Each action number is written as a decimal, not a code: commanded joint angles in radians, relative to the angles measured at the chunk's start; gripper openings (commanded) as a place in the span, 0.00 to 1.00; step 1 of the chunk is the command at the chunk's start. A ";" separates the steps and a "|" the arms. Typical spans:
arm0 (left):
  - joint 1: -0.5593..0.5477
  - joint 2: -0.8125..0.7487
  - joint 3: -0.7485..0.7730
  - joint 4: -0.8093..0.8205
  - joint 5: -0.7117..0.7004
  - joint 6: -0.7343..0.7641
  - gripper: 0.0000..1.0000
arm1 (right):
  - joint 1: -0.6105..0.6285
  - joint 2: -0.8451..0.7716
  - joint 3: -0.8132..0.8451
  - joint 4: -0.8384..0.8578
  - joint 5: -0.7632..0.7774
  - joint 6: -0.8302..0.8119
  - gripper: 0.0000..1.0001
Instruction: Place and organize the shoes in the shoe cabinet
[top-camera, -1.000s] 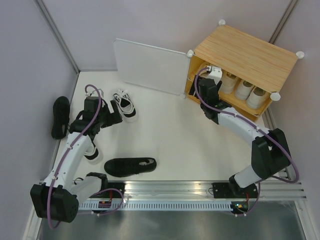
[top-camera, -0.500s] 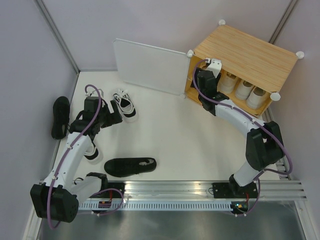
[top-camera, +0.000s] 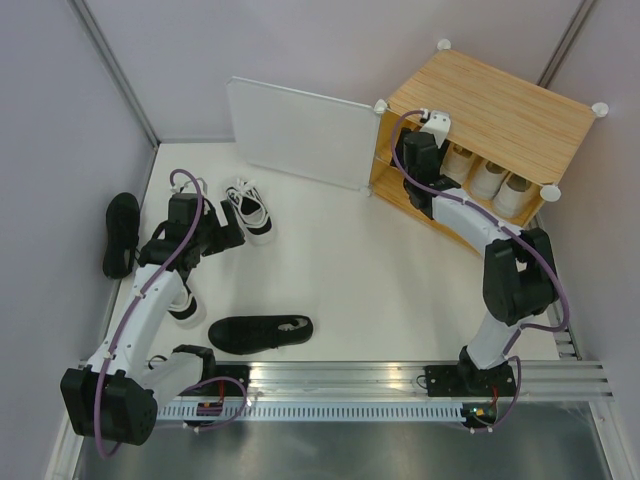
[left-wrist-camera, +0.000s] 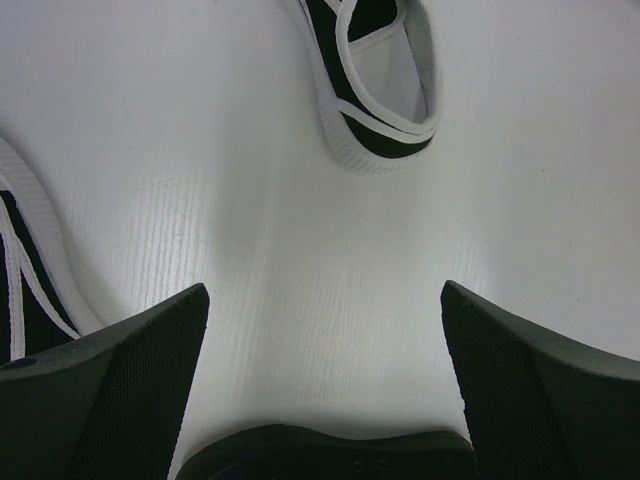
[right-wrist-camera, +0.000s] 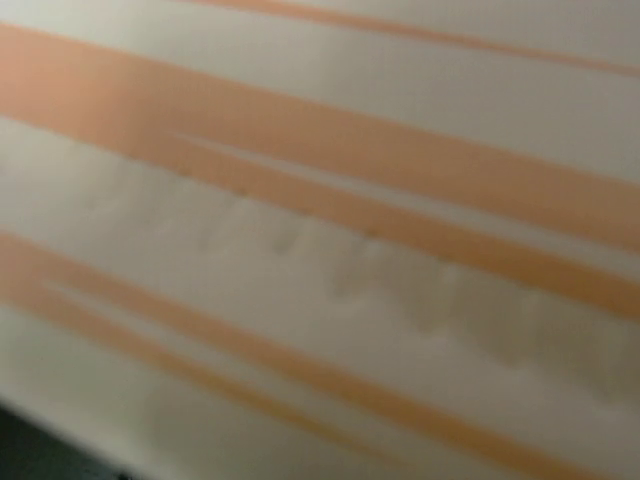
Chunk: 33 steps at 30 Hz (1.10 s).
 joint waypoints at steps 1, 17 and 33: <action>0.001 0.000 -0.001 0.028 0.007 0.035 1.00 | -0.044 0.032 0.039 0.055 -0.004 -0.022 0.37; 0.001 0.000 -0.001 0.027 0.005 0.035 1.00 | -0.089 0.026 -0.062 0.084 -0.033 0.045 0.69; 0.001 -0.003 -0.001 0.028 0.007 0.035 1.00 | -0.084 -0.126 -0.122 0.067 -0.110 0.053 0.86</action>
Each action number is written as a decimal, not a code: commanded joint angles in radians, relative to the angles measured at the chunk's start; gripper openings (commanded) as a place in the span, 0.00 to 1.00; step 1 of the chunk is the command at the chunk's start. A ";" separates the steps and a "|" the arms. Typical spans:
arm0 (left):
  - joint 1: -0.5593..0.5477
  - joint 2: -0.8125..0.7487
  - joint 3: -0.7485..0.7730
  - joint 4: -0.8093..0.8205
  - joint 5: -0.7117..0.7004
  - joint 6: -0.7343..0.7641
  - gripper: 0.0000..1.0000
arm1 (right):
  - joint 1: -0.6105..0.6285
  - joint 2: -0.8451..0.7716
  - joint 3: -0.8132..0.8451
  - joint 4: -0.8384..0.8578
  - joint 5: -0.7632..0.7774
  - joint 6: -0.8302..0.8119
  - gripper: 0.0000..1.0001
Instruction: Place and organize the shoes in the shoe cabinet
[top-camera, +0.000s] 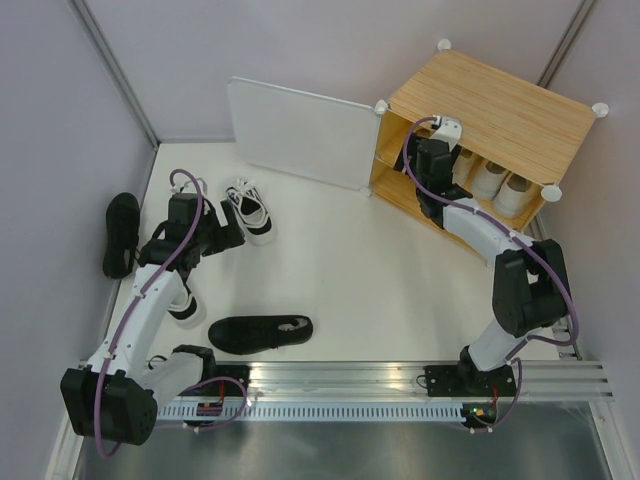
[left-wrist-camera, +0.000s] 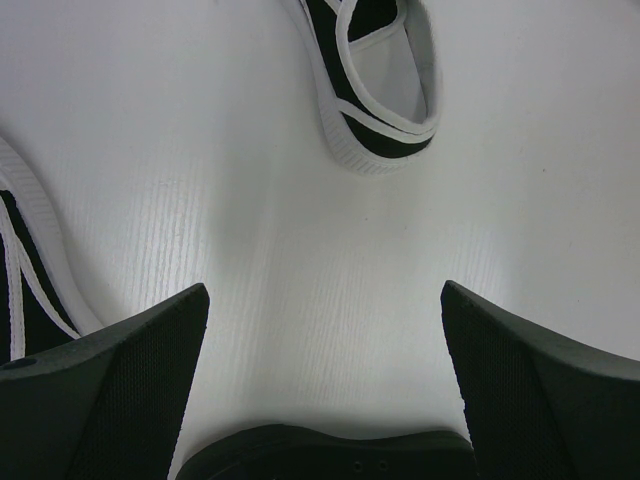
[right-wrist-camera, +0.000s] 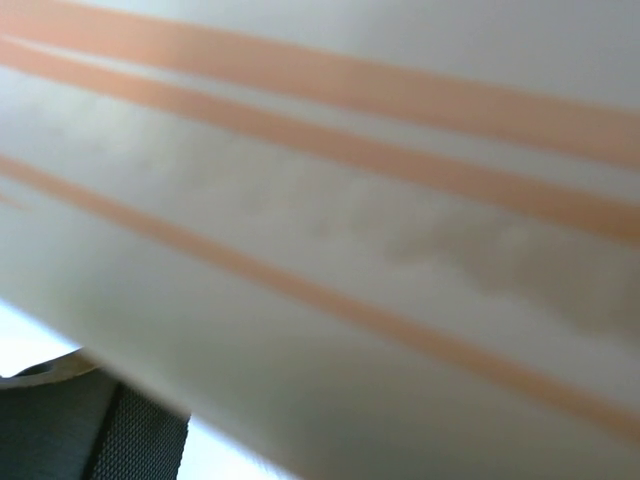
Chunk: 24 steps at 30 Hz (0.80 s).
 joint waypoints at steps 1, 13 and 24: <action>0.001 -0.004 -0.002 0.028 0.007 0.033 1.00 | -0.041 -0.047 -0.008 -0.019 0.001 0.046 0.85; 0.001 -0.004 -0.002 0.028 0.010 0.033 1.00 | -0.009 -0.046 -0.052 -0.020 0.020 0.080 0.61; 0.001 -0.002 -0.001 0.028 0.010 0.032 1.00 | -0.014 0.006 0.023 -0.005 0.132 0.042 0.46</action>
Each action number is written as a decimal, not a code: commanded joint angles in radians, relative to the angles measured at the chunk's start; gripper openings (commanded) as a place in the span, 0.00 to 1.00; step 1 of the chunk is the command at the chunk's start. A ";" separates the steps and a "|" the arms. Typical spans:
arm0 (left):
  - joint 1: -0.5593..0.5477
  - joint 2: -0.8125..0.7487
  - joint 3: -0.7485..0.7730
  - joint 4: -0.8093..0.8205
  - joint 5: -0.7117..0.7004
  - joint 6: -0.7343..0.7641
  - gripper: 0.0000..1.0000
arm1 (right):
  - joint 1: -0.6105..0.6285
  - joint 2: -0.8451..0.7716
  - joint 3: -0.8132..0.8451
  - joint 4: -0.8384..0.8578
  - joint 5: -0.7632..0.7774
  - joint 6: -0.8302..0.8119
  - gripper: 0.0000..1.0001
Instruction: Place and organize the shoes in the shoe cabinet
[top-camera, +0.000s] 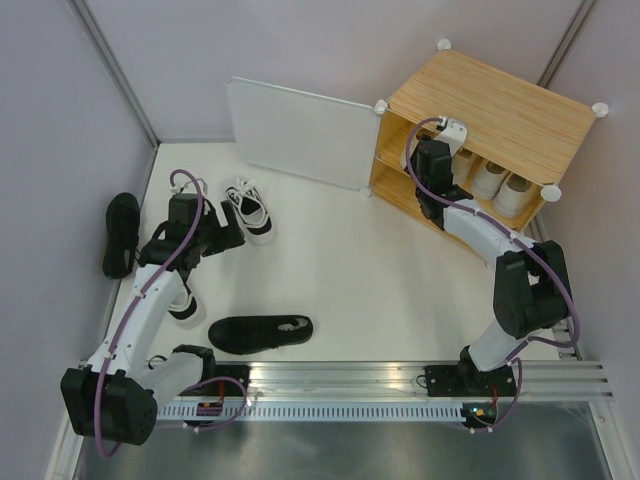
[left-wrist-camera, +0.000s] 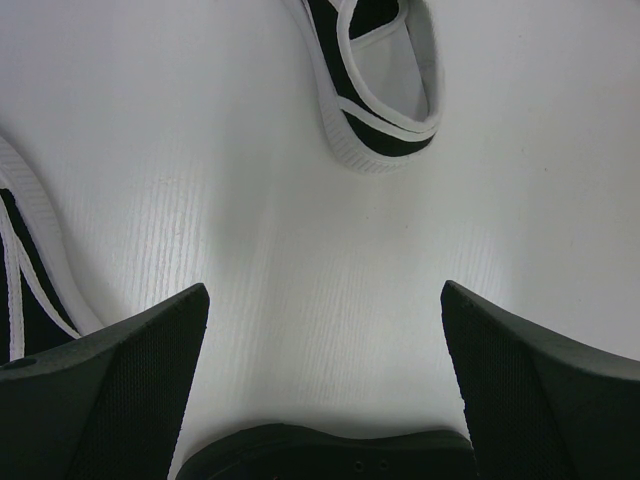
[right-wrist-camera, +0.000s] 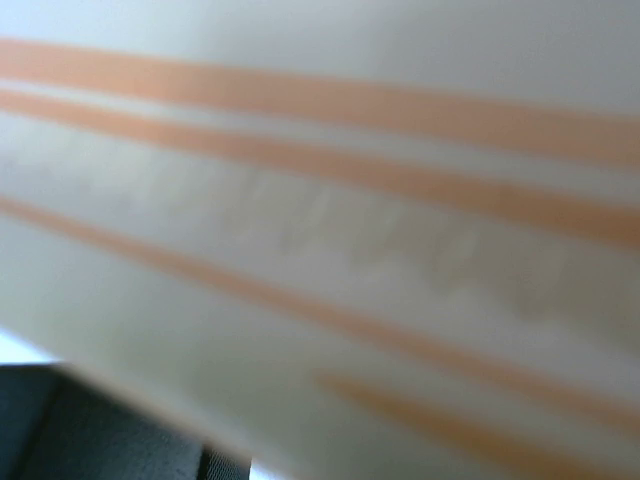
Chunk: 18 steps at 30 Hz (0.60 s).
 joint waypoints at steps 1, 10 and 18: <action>0.001 -0.002 0.001 0.028 0.008 0.033 1.00 | -0.014 0.040 0.053 -0.001 0.087 -0.029 0.46; 0.001 -0.002 0.001 0.028 0.005 0.032 1.00 | -0.025 0.068 0.074 -0.002 0.084 -0.041 0.45; 0.001 -0.002 0.001 0.027 0.001 0.033 1.00 | -0.023 -0.022 0.008 -0.025 -0.054 -0.027 0.68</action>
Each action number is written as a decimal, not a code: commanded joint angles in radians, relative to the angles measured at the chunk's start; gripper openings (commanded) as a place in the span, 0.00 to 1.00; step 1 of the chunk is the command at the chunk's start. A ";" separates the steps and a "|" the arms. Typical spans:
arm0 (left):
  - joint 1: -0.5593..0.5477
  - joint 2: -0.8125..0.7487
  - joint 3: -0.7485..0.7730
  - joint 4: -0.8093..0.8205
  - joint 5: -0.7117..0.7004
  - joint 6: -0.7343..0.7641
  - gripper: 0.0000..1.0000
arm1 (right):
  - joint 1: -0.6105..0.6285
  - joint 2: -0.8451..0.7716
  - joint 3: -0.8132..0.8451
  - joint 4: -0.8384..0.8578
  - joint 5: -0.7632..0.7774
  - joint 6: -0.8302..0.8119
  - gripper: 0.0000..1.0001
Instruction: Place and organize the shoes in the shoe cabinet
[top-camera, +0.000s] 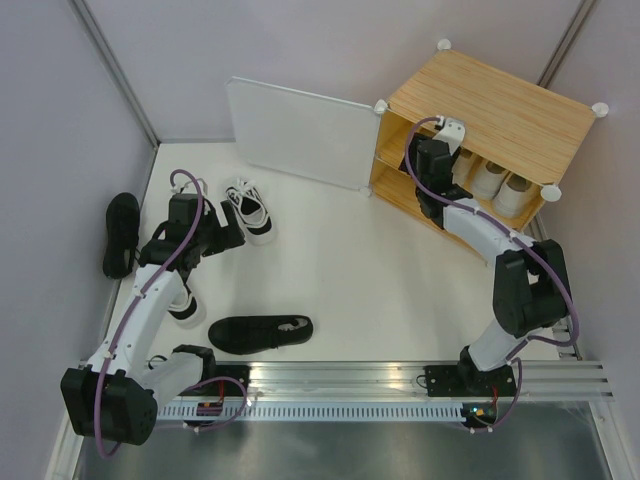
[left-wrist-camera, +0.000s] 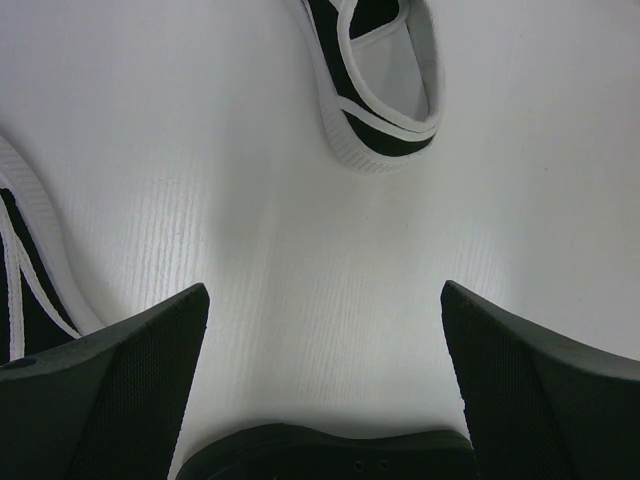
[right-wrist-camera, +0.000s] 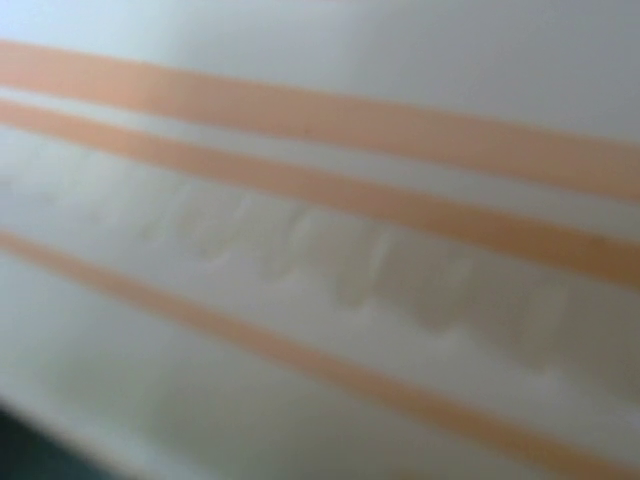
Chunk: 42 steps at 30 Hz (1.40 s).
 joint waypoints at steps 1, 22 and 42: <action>0.001 -0.002 0.001 0.028 0.001 0.033 1.00 | -0.025 -0.074 -0.029 -0.018 -0.112 -0.003 0.73; 0.001 0.018 -0.002 0.020 -0.024 0.010 1.00 | -0.002 -0.582 -0.388 -0.217 -0.684 0.020 0.95; 0.001 0.183 0.018 -0.010 0.003 -0.171 1.00 | -0.001 -0.858 -0.637 -0.291 -0.827 0.062 0.98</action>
